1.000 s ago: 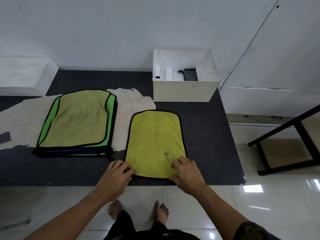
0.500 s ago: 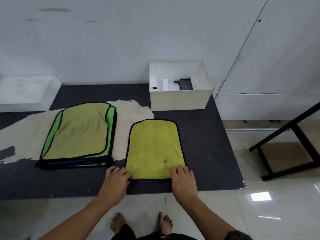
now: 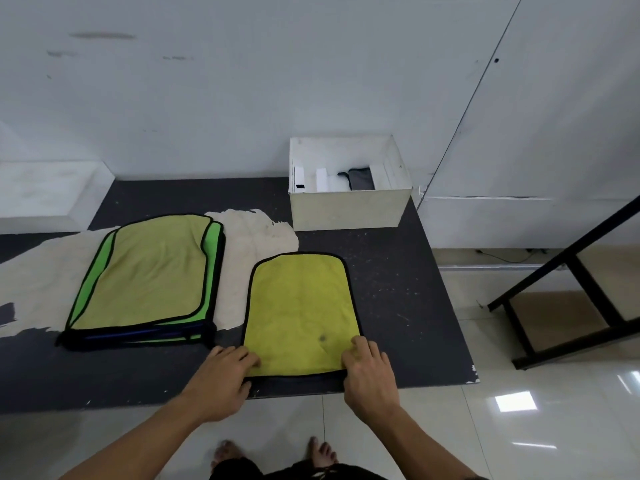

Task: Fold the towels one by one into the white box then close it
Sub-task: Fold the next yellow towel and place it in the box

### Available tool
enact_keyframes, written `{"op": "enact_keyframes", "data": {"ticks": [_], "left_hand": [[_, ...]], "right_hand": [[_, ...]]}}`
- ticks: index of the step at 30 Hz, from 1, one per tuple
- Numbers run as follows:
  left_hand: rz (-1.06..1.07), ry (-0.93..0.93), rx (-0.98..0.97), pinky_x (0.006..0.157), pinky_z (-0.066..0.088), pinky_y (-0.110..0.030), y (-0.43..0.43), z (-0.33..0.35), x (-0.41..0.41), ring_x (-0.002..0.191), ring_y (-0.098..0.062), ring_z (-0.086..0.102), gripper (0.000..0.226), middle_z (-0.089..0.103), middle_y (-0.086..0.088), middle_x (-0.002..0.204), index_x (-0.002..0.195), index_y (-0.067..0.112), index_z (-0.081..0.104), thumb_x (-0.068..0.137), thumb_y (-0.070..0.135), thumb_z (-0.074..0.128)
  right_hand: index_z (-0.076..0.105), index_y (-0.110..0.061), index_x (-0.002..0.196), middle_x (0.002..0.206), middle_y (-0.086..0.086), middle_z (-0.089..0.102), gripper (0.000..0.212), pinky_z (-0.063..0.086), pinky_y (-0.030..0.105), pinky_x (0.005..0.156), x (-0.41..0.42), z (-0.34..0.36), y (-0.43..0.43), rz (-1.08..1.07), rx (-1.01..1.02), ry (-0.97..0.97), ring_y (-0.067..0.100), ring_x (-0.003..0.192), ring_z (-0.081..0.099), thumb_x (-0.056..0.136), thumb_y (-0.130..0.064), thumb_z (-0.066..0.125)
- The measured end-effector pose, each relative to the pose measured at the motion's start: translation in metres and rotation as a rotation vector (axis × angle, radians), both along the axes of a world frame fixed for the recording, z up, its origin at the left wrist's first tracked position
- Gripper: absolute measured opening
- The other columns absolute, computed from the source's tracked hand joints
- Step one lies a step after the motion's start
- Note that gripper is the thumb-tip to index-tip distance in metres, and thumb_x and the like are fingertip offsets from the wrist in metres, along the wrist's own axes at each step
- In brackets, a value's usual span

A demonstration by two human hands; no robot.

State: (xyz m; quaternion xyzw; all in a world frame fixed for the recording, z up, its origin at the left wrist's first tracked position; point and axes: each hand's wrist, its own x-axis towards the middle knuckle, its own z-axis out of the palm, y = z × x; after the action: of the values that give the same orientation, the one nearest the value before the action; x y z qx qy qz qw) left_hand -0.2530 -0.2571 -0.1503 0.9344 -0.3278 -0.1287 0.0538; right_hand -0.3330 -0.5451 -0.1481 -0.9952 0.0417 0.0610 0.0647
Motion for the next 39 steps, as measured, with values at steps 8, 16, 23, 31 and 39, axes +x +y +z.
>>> {"op": "enact_keyframes", "data": {"ticks": [8,16,23,31,39], "left_hand": [[-0.123,0.182,0.075,0.088,0.039,-0.028,-0.012,0.014,0.03,0.102,-0.007,0.047,0.05,0.047,0.013,0.11,0.112,0.031,0.058,0.076,0.066,0.056],[0.225,0.22,-0.334,0.069,0.048,-0.026,-0.01,0.013,0.026,0.076,0.0,0.059,0.011,0.061,0.019,0.081,0.087,0.03,0.059,0.086,0.021,0.066],[0.558,0.304,-0.635,0.07,0.048,-0.024,-0.024,0.039,0.081,0.077,-0.004,0.065,0.006,0.07,0.007,0.08,0.088,0.023,0.066,0.089,0.017,0.067],[0.717,0.244,-0.688,0.069,0.049,-0.032,-0.035,0.04,0.13,0.076,-0.016,0.063,0.005,0.069,0.0,0.082,0.087,0.017,0.068,0.09,0.021,0.066],[0.771,0.41,-0.423,0.071,0.047,-0.028,-0.03,0.011,0.153,0.083,-0.023,0.065,0.005,0.068,-0.002,0.087,0.089,0.015,0.066,0.091,0.017,0.062]], "right_hand": [[0.061,-0.02,0.083,0.091,0.001,0.053,0.03,0.046,0.033,0.061,0.007,-0.001,-0.001,0.011,-0.004,0.012,0.022,0.078,0.05,0.057,-0.012,0.072],[0.067,-0.02,0.068,0.076,-0.002,0.062,0.013,0.037,0.035,0.068,0.028,0.014,-0.016,-0.143,0.082,0.022,0.025,0.077,0.055,0.062,-0.02,0.056],[0.065,-0.022,0.087,0.082,-0.008,0.064,0.006,0.041,0.026,0.067,0.088,0.05,-0.048,-0.503,0.774,-0.027,0.011,0.078,0.058,0.087,-0.016,0.067],[0.058,-0.008,0.076,0.08,0.011,0.064,0.025,0.048,0.042,0.066,0.162,0.042,-0.054,-0.726,1.026,-0.054,0.029,0.079,0.062,0.091,-0.027,0.066],[0.064,-0.016,0.1,0.097,0.004,0.066,0.012,0.053,0.041,0.079,0.183,0.022,-0.04,-0.685,0.859,0.106,0.026,0.094,0.062,0.094,-0.026,0.063]]}}
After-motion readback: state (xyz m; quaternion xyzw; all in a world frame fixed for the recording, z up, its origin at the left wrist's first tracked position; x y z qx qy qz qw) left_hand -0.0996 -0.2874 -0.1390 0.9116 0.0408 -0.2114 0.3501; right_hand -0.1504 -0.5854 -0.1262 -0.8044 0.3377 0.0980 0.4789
